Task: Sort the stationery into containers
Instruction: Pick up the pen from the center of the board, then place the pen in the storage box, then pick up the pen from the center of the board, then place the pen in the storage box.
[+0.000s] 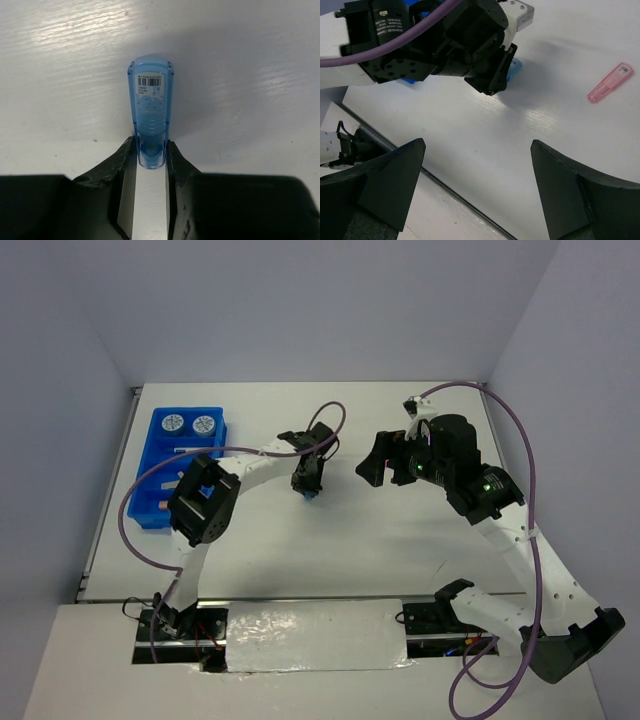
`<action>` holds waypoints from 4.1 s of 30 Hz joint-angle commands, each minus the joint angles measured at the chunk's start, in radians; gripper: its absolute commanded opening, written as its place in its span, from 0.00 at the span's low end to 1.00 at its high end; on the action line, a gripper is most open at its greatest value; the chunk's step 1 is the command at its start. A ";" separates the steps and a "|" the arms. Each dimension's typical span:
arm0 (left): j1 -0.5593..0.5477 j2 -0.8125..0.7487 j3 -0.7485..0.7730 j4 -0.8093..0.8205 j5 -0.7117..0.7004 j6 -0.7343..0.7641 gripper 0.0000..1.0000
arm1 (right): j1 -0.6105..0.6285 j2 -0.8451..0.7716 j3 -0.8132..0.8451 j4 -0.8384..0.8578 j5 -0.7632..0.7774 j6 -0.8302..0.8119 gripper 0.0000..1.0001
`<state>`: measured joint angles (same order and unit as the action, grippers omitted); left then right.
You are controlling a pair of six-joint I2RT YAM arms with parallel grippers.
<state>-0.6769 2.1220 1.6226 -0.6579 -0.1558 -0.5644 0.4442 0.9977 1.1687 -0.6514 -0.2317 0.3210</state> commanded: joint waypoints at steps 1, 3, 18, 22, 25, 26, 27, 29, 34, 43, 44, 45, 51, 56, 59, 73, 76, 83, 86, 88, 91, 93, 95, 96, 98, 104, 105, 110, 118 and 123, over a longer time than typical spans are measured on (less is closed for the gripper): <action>0.029 -0.124 0.000 -0.005 -0.057 -0.066 0.09 | -0.009 -0.011 0.023 -0.001 -0.001 0.001 0.94; 0.097 -0.227 -0.026 -0.003 -0.057 -0.107 0.07 | -0.009 -0.008 0.017 0.007 -0.009 0.001 0.94; 0.827 -1.034 -0.697 0.125 0.064 -0.566 0.00 | -0.013 0.079 0.042 0.058 -0.109 -0.014 0.94; 0.869 -1.051 -0.766 0.092 0.067 -0.621 0.03 | -0.015 0.117 0.065 0.064 -0.133 -0.026 0.94; 0.882 -1.062 -0.848 0.125 0.114 -0.663 0.06 | -0.013 0.137 0.083 0.056 -0.147 -0.036 0.94; 0.886 -1.067 -0.877 0.141 0.117 -0.676 0.07 | -0.015 0.150 0.089 0.049 -0.153 -0.039 0.94; 0.887 -1.074 -0.888 0.150 0.114 -0.677 0.10 | -0.015 0.154 0.095 0.047 -0.156 -0.043 0.94; 0.886 -1.079 -0.905 0.171 0.105 -0.669 0.15 | -0.016 0.160 0.100 0.044 -0.162 -0.048 0.94; 0.887 -1.077 -0.906 0.155 0.087 -0.674 0.45 | -0.015 0.170 0.105 0.038 -0.167 -0.057 0.94; 0.889 -1.085 -0.834 0.132 0.104 -0.654 0.96 | -0.035 0.299 0.091 -0.029 0.010 0.032 1.00; 0.889 -1.082 -0.819 0.130 0.108 -0.637 0.99 | -0.044 0.329 0.085 -0.040 0.084 0.079 1.00; 0.886 -1.076 -0.798 0.127 0.117 -0.615 0.99 | -0.061 0.390 0.082 -0.054 0.144 0.108 1.00; 0.762 -0.932 -0.517 0.064 0.162 -0.326 0.99 | -0.111 0.672 0.126 -0.051 0.368 0.234 0.98; 0.715 -0.864 -0.394 0.032 0.322 -0.157 0.99 | -0.122 0.850 0.252 -0.033 0.413 0.199 0.93; 0.717 -0.881 -0.408 0.047 0.401 -0.129 0.99 | -0.130 0.921 0.289 -0.053 0.413 0.197 0.92; 0.708 -0.864 -0.351 -0.003 0.524 -0.074 0.99 | -0.136 1.039 0.279 -0.031 0.368 0.191 0.42; 0.659 -0.832 -0.311 -0.020 0.535 -0.087 0.99 | -0.110 0.971 0.246 0.054 0.256 0.100 0.24; 0.462 -0.740 -0.268 0.085 0.611 -0.306 0.99 | 0.076 0.633 0.088 0.390 -0.110 -0.125 0.09; 0.398 -0.726 -0.283 0.175 0.631 -0.394 0.99 | 0.143 0.579 0.106 0.377 -0.155 -0.102 0.09; 0.360 -0.714 -0.290 0.228 0.639 -0.428 0.99 | 0.178 0.578 0.157 0.358 -0.161 -0.083 0.10; 0.336 -0.697 -0.283 0.234 0.627 -0.433 0.99 | 0.194 0.559 0.161 0.395 -0.178 -0.021 0.10; 0.333 -0.692 -0.291 0.247 0.628 -0.436 0.98 | 0.208 0.541 0.170 0.420 -0.195 0.016 0.10; 0.333 -0.694 -0.305 0.270 0.634 -0.445 0.95 | 0.221 0.533 0.189 0.433 -0.199 0.033 0.11; 0.333 -0.695 -0.309 0.280 0.637 -0.448 0.90 | 0.225 0.536 0.203 0.421 -0.195 0.033 0.11; 0.333 -0.697 -0.317 0.294 0.639 -0.451 0.84 | 0.232 0.542 0.241 0.391 -0.175 0.026 0.12; 0.332 -0.680 -0.329 0.293 0.639 -0.436 0.44 | 0.235 0.578 0.290 0.375 -0.233 0.044 0.13; 0.332 -0.678 -0.332 0.297 0.638 -0.433 0.40 | 0.238 0.584 0.292 0.378 -0.257 0.046 0.14; 0.333 -0.678 -0.317 0.245 0.558 -0.376 0.00 | 0.243 0.587 0.287 0.386 -0.304 0.047 0.27; 0.603 -0.877 -0.470 0.002 0.236 -0.437 0.00 | 0.134 0.497 0.154 0.323 -0.158 0.098 0.84; 0.934 -1.008 -0.628 -0.081 0.162 -0.440 0.02 | 0.071 0.427 0.083 0.259 -0.120 0.079 0.85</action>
<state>0.1619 1.1858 1.0283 -0.6468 0.0875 -0.9848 0.5415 1.5032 1.2797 -0.3561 -0.3912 0.4034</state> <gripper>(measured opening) 0.241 0.843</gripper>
